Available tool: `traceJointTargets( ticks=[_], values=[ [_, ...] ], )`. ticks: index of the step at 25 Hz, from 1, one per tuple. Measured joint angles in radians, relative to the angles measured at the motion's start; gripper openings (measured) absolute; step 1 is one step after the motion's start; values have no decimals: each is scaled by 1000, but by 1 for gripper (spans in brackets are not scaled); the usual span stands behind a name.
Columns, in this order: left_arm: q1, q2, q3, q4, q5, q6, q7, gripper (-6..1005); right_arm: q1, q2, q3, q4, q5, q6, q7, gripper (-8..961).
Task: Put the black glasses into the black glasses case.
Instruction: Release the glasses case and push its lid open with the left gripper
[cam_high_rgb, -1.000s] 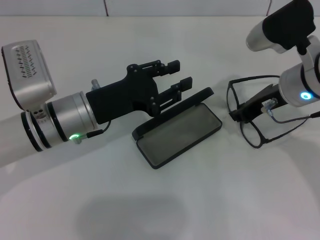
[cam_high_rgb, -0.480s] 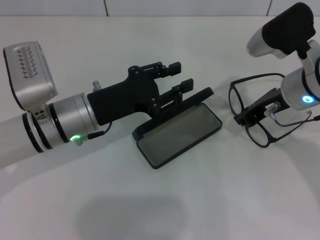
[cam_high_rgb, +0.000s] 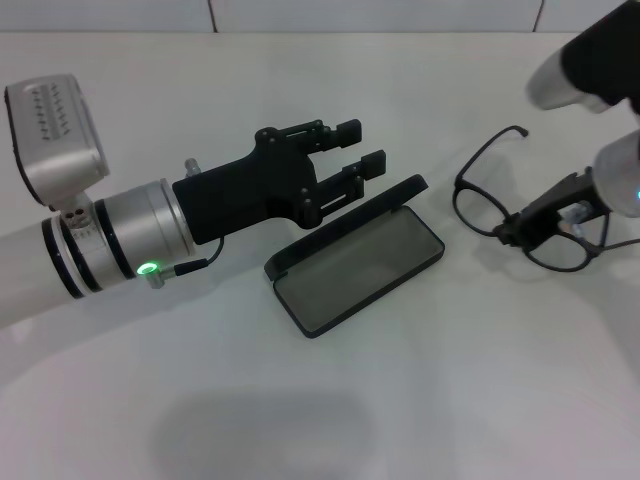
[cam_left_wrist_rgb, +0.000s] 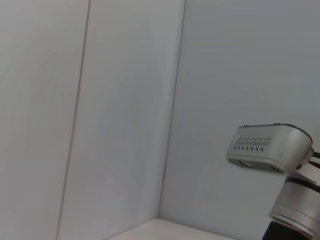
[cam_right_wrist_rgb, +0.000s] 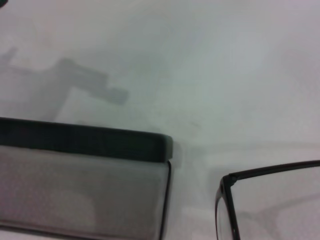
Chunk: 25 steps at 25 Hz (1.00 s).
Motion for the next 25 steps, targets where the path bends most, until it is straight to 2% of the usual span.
traceJointTargets(
  ticks=[2,5,9,12,17,19,21,23,25],
  values=[
    [-2,3,2,21,22,0,-44,588,-24,0,40,-30,4,-25,-29,144],
    [11,3,0,62,39,-1,-94,591,-99,3,155,-108,46,-63,-117,108],
    [27,7,-1,140,89,-7,-194,596,-193,8,314,-150,254,-62,-312,108],
    [21,18,-5,236,217,-54,-350,599,-238,9,412,-124,408,-53,-456,109],
    [14,33,-5,470,508,-95,-705,605,-262,8,490,-59,512,-52,-585,109],
    [11,29,-5,555,619,-100,-820,607,-262,8,500,-38,524,-51,-610,109],
    [5,17,-5,634,737,-103,-917,609,-260,7,504,-26,528,-47,-624,109],
    [-4,2,4,696,835,-103,-987,686,-256,7,504,-19,530,-39,-632,109],
    [-19,-1,33,721,892,-104,-1034,763,-253,7,503,-15,530,-31,-637,110]
  ],
)
